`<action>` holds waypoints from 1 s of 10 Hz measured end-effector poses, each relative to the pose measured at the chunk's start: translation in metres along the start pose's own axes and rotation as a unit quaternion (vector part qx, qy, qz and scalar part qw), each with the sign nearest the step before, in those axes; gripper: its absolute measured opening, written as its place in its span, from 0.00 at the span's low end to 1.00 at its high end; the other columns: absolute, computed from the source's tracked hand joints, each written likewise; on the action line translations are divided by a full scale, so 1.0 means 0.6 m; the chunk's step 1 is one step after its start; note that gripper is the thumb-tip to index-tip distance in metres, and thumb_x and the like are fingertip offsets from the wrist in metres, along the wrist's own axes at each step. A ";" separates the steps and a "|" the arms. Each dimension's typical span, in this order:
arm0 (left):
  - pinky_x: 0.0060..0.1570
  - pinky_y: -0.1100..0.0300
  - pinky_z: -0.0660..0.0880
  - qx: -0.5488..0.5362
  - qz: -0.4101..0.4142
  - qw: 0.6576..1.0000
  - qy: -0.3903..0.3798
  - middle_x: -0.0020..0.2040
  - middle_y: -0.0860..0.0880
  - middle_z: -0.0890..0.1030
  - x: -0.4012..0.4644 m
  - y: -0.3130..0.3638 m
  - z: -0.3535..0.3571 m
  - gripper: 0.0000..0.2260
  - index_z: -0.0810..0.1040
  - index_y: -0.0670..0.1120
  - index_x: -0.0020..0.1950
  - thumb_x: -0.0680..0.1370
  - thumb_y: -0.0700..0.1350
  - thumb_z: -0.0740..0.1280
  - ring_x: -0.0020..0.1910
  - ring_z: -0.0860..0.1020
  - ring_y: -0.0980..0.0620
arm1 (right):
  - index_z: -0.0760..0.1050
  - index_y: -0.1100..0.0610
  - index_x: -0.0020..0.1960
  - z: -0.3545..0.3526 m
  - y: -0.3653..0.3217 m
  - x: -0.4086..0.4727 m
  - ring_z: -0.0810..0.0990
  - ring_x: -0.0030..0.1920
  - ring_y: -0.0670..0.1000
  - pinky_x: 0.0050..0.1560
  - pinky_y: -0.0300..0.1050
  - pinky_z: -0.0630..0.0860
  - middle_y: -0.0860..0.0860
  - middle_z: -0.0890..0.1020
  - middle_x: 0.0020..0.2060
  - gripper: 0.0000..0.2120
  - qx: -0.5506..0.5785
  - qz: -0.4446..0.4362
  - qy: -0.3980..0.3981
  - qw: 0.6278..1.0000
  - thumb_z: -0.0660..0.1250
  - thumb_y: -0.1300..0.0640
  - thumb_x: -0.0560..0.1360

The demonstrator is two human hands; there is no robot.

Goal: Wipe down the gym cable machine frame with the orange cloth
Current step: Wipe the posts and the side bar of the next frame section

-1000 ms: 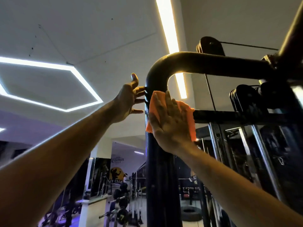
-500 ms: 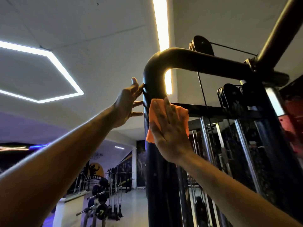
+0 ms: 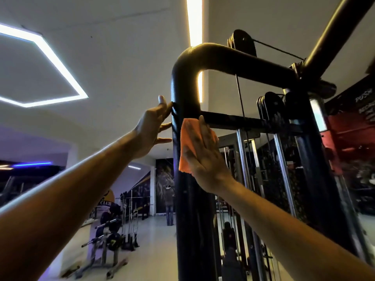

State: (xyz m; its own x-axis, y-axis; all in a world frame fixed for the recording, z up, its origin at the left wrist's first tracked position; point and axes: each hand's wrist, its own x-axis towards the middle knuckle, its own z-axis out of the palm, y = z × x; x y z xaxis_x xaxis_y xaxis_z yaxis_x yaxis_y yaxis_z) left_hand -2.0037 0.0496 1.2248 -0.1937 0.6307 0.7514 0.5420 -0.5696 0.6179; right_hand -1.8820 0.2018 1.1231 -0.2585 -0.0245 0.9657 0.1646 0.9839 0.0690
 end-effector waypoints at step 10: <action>0.62 0.47 0.81 0.017 -0.071 0.996 0.043 0.67 0.50 0.82 -0.019 -0.041 0.031 0.26 0.66 0.61 0.83 0.86 0.49 0.68 0.63 0.83 0.46 | 0.42 0.39 0.88 0.016 -0.009 -0.043 0.40 0.88 0.54 0.82 0.75 0.56 0.42 0.35 0.87 0.32 0.052 0.044 0.011 0.998 0.49 0.40 0.88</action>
State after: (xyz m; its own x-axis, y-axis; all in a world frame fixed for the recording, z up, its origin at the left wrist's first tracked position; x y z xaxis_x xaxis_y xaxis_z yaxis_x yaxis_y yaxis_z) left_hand -1.9993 0.0662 1.1967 -0.3389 0.6558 0.6746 0.5313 -0.4584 0.7125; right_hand -1.8854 0.1990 1.0954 -0.2255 0.0604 0.9724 0.0866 0.9954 -0.0418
